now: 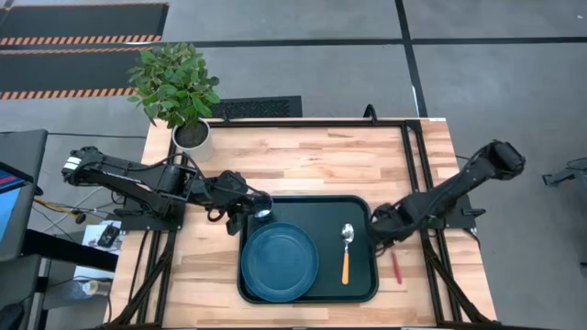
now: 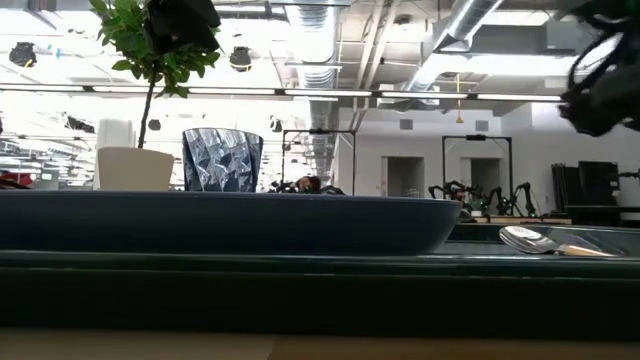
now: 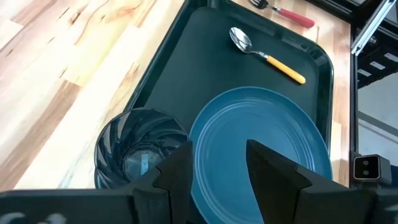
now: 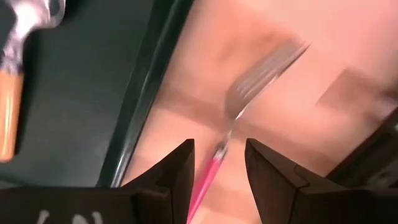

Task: Pick and place plate/cup/fork/spoon on tray
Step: Put the pink fork on the black serving tray to the left of the brown spoon

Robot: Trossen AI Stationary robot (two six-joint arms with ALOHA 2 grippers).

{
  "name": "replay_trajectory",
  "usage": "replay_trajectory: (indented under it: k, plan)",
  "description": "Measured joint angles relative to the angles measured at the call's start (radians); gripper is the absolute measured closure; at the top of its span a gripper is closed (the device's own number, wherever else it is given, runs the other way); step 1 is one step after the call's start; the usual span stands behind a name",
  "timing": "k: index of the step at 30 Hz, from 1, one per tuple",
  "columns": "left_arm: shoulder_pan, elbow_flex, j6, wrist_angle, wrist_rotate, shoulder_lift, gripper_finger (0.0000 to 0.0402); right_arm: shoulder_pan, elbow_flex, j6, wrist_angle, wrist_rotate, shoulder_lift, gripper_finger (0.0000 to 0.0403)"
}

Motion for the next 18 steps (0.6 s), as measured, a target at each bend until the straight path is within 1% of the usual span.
replay_trajectory:
  k: [5,8,15,18]
  plan:
    - [0.0,0.0,0.004,0.013,-0.002,0.0,0.0267,0.101,-0.05,0.14,0.095,0.0,0.026,0.0234]
    - [0.002,0.0,0.018,0.014,-0.005,0.0,0.0267,0.151,-0.074,0.205,0.117,-0.003,0.058,0.0235]
    - [0.017,0.0,0.023,0.022,-0.012,0.0,0.0267,0.184,-0.121,0.243,0.259,-0.007,0.133,0.0238]
    - [0.017,0.0,0.023,0.032,-0.012,0.0,0.0267,0.183,-0.113,0.245,0.263,-0.006,0.162,0.0259]
